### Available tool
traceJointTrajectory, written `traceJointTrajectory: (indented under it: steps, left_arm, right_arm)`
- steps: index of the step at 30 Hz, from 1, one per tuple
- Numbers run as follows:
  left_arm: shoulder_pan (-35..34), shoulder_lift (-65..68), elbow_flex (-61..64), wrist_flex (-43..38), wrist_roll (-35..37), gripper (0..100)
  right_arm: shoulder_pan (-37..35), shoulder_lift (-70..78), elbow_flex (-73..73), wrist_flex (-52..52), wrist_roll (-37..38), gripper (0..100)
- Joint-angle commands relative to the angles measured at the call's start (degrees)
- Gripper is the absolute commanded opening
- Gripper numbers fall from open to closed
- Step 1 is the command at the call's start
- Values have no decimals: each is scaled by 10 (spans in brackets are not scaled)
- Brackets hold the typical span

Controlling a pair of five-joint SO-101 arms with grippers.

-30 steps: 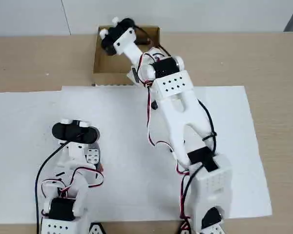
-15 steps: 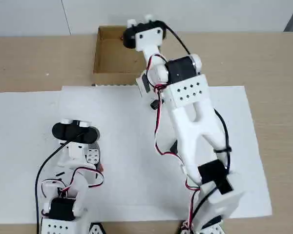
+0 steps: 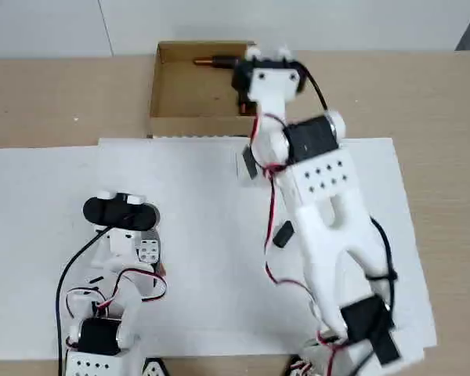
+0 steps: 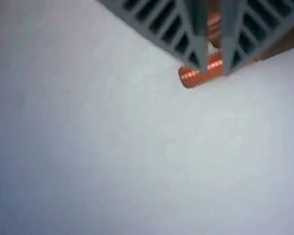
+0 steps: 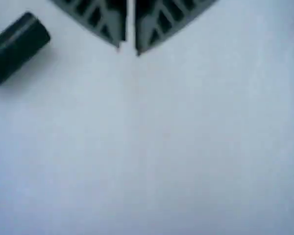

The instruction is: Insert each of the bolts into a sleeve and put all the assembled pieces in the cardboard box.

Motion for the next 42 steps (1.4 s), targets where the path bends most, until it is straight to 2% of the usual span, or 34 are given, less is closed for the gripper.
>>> traceJointTrajectory:
  steps: [1, 9, 17, 26, 33, 37, 42]
  left_arm:
    - [-3, -6, -3, 0, 2, 6]
    - [-3, -6, -3, 0, 2, 6]
    - [-3, -6, -3, 0, 2, 6]
    - [-3, -6, -3, 0, 2, 6]
    - [-3, -6, -3, 0, 2, 6]
    - [-3, -6, -3, 0, 2, 6]
    - [-3, -6, -3, 0, 2, 6]
  right_arm:
    - [-1, -80, 90, 0, -44, 8]
    - [0, -151, 256, -13, -115, 20]
    - [0, -152, 336, -97, -114, 165]
    - [0, -151, 439, -225, -113, 165]
    - [18, -150, 464, -265, -110, 165]
    - [52, -150, 486, -292, -78, 165]
    - [62, -150, 503, -314, -67, 165]
